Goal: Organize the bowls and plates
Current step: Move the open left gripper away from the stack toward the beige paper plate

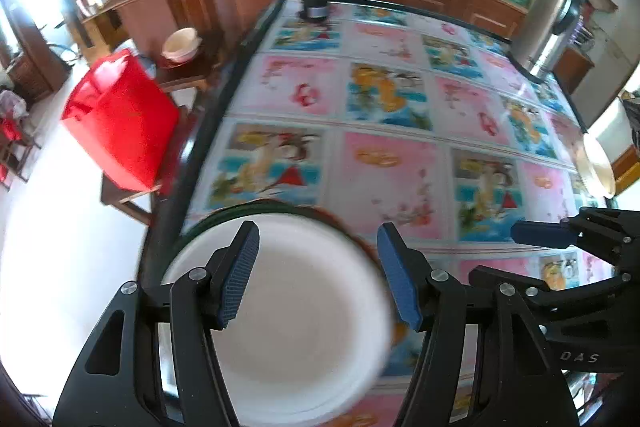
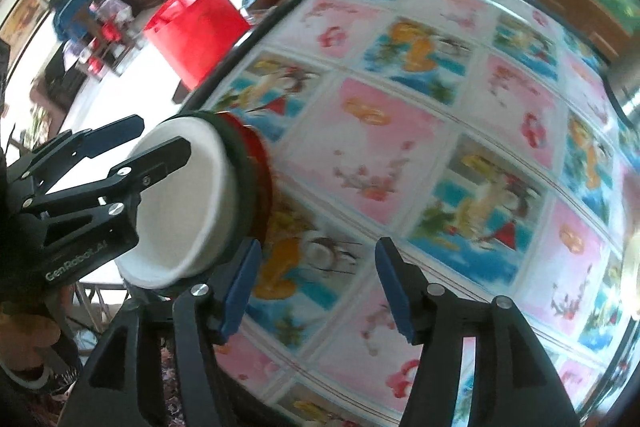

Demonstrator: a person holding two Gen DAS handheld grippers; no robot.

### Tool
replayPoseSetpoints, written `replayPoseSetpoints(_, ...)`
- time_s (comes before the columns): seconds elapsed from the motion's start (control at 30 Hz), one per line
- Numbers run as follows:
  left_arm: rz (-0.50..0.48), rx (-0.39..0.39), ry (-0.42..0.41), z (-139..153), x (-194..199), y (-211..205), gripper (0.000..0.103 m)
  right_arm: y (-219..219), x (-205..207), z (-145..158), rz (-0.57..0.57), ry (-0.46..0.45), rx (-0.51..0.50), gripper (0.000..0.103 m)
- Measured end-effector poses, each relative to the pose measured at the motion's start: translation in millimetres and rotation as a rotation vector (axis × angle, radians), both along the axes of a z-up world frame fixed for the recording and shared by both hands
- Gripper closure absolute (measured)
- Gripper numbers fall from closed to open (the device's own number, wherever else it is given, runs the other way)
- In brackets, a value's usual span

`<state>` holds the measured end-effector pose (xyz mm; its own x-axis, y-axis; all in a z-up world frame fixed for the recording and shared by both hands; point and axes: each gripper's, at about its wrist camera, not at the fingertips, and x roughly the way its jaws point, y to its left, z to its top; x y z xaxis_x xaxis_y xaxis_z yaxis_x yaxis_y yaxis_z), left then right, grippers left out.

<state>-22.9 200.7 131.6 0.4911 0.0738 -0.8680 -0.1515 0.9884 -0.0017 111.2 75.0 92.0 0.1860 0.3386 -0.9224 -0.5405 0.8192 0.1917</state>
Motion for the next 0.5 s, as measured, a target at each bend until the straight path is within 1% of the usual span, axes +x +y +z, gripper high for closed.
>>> replayPoseSetpoints(0.3,-0.081,-0.020,0.007,-1.2,31.2,-54.9,0.041,-62.7,20.7,-1.8,-0.137,0.003,0.017,0.039)
replayPoseSetpoints(0.5,-0.120,-0.033,0.016,-3.7,49.8,-86.8,0.041,-93.4,29.6,-7.8,-0.197,0.016,0.021,0.038)
